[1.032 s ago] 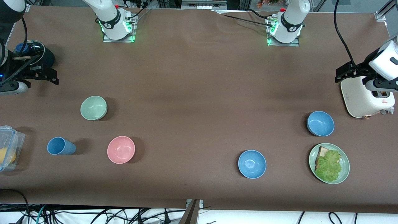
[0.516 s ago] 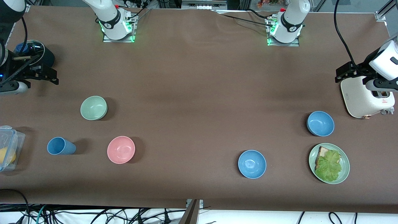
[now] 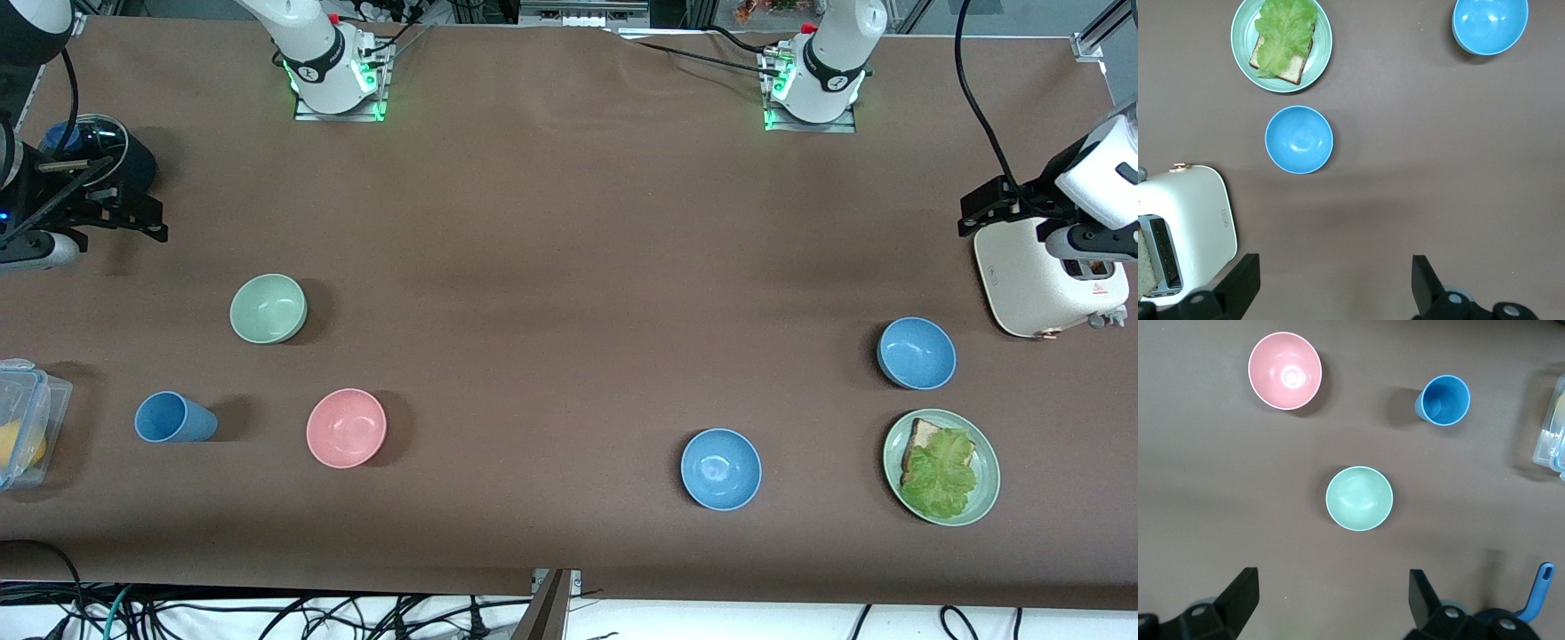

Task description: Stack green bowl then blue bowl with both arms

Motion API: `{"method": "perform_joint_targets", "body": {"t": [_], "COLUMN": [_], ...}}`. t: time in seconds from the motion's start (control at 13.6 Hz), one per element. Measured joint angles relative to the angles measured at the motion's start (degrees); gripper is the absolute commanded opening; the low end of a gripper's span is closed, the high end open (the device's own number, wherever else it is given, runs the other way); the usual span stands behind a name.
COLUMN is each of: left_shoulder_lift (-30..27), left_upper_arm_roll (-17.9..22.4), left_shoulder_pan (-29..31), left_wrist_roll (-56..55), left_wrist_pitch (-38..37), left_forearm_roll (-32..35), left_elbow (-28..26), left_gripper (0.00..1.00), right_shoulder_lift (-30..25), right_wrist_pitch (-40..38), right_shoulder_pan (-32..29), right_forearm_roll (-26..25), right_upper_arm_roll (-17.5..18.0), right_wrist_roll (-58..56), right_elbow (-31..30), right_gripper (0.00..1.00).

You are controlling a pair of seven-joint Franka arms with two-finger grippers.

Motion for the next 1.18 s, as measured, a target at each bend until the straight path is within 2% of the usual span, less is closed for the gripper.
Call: {"method": "perform_joint_targets", "body": {"t": [0.66,0.96,1.18], "left_shoulder_lift": [0.0,0.01,0.01], "left_upper_arm_roll": [0.0,0.0,0.02], "left_shoulder_pan": [0.0,0.0,0.0], "left_wrist_roll": [0.0,0.0,0.0], "left_wrist_pitch": [0.0,0.0,0.0], "left_forearm_roll": [0.0,0.0,0.0], "left_elbow": [0.01,0.02,0.02], "left_gripper": [1.0,1.0,1.0], "right_shoulder_lift": [1.15,5.3,9.44], "right_wrist_pitch": [-0.06,-0.26,-0.7], "right_shoulder_pan": [-0.12,-1.01,-4.13], "right_forearm_roll": [-0.03,-0.03,-0.03], "right_upper_arm_roll": [-0.26,-0.99,-1.68], "right_wrist_roll": [0.0,0.03,-0.08], "right_elbow": [-0.04,-0.33,-0.75], "right_gripper": [0.99,0.99,0.99]}}
